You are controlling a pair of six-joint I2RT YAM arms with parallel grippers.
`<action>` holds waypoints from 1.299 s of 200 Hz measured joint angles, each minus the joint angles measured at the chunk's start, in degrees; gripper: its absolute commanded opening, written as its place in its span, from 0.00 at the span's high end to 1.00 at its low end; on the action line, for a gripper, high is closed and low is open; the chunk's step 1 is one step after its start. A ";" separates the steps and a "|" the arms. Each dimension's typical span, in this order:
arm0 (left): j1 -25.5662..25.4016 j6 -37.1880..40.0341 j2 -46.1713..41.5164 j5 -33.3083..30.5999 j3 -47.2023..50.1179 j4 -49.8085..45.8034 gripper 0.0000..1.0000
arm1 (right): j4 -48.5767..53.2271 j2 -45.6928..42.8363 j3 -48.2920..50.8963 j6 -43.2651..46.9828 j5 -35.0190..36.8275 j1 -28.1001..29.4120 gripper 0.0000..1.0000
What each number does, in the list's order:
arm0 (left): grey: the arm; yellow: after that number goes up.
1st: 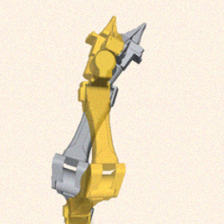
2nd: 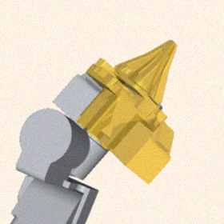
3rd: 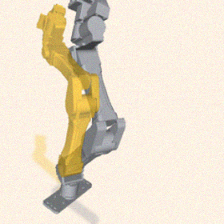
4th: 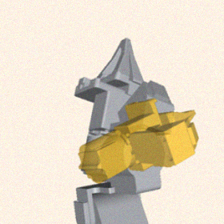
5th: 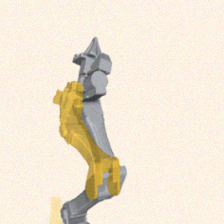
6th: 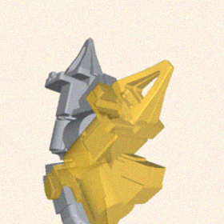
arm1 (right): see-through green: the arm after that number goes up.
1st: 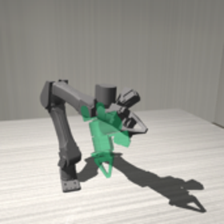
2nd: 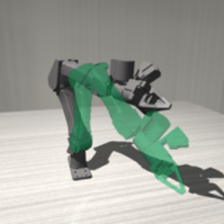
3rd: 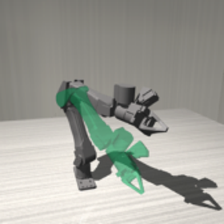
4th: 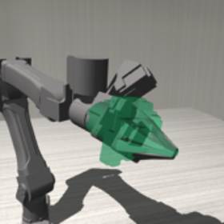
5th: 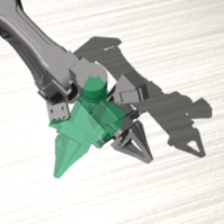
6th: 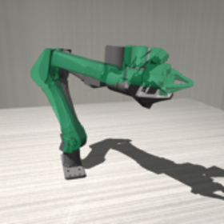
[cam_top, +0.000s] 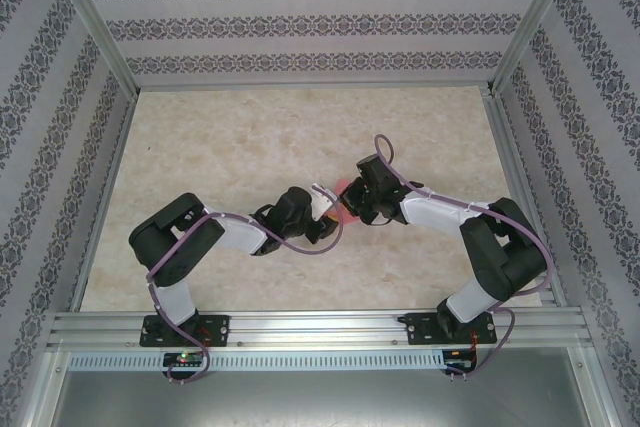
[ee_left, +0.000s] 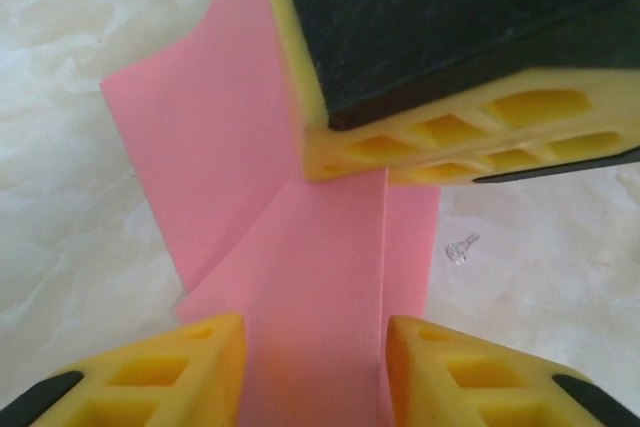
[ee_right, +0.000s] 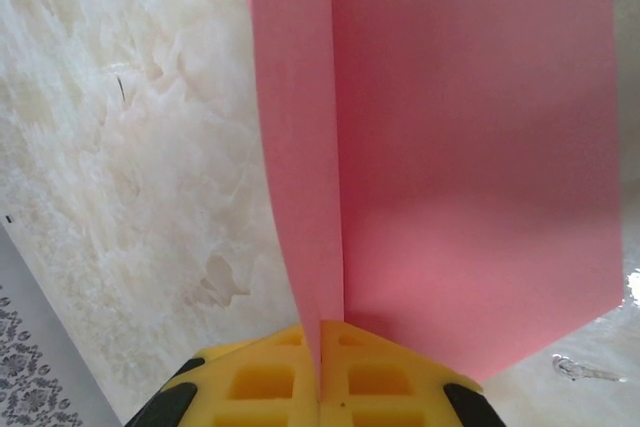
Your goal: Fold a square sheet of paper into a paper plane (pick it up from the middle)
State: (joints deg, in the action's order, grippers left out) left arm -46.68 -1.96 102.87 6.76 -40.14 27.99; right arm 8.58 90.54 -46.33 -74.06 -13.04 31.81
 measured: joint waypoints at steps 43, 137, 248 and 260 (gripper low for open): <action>0.00 -0.46 0.15 0.33 0.24 2.58 0.66 | -0.02 0.13 -0.09 -0.02 -0.66 -0.09 0.95; 0.00 -3.26 1.62 1.60 1.09 4.20 0.81 | -1.64 -2.32 1.05 3.50 -2.73 -2.69 0.46; 0.55 -22.80 1.88 6.86 2.05 6.34 0.84 | -10.97 -8.68 10.56 20.72 -10.51 -6.84 0.49; 0.72 -25.11 1.90 7.58 2.05 6.38 0.85 | -11.47 -8.28 10.78 21.62 -11.30 -6.84 0.51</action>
State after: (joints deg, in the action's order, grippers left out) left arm -45.95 -27.07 104.77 14.35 -38.09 34.37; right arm -2.90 82.26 -35.55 -52.45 -24.34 24.97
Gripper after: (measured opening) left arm 0.159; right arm 0.503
